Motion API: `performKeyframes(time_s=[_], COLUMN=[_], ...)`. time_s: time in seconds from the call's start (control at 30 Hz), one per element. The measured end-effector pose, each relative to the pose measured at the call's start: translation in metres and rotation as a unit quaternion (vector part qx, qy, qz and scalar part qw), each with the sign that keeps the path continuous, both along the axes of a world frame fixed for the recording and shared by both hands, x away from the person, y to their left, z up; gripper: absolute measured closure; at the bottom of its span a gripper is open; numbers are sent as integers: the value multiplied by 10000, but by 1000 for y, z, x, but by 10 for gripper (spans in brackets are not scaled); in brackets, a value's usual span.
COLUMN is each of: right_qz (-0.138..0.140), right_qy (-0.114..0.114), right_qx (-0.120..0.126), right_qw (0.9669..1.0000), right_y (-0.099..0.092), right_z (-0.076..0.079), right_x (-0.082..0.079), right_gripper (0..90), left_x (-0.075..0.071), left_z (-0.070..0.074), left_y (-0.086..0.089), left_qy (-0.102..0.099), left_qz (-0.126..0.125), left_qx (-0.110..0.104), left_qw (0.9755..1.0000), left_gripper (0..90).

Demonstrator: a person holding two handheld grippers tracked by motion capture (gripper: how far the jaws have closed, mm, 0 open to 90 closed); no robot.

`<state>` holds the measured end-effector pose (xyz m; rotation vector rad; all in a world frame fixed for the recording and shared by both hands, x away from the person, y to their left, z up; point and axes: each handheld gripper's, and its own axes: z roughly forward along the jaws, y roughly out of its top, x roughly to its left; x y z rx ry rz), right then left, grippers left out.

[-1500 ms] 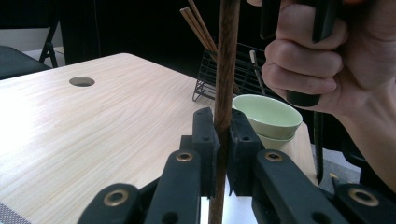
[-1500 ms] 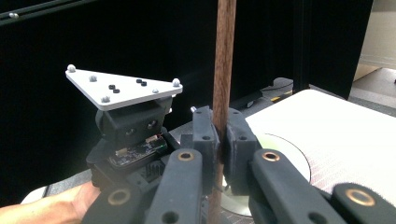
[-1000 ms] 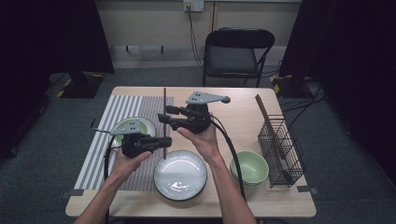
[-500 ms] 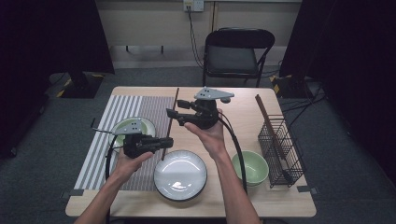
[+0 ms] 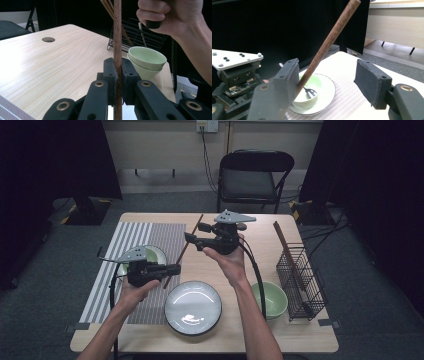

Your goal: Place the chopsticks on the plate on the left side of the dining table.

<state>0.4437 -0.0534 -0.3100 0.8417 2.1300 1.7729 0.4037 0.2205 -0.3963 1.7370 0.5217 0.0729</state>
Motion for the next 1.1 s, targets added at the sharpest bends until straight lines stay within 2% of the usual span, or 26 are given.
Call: performKeyframes(time_s=[0.13, 0.33, 0.53, 0.83, 1.1], right_qz=[-66, -174, -205, -236, -354], right_qy=[43, 11, -2, 36, -14], right_qx=[37, -61, -90, -159, -259], right_qw=[10000, 9998, 9997, 9996, 9990], right_y=[0, -2, -7, -9, -12], right_z=[-4, -7, -7, -15, -15], right_x=[3, -1, 2, 8, 7], right_gripper=[336, 314, 278, 263, 261], left_x=[0, -3, -3, -1, -2], left_z=[0, 1, 3, 1, 5], left_y=[4, 5, 5, 8, 11], left_qy=[-16, -41, -28, 24, -89], left_qz=[63, 112, 111, 162, 276], left_qx=[18, 58, 29, 31, 22], left_qw=[10000, 9999, 9999, 9999, 9996], left_gripper=[844, 844, 844, 844, 844])
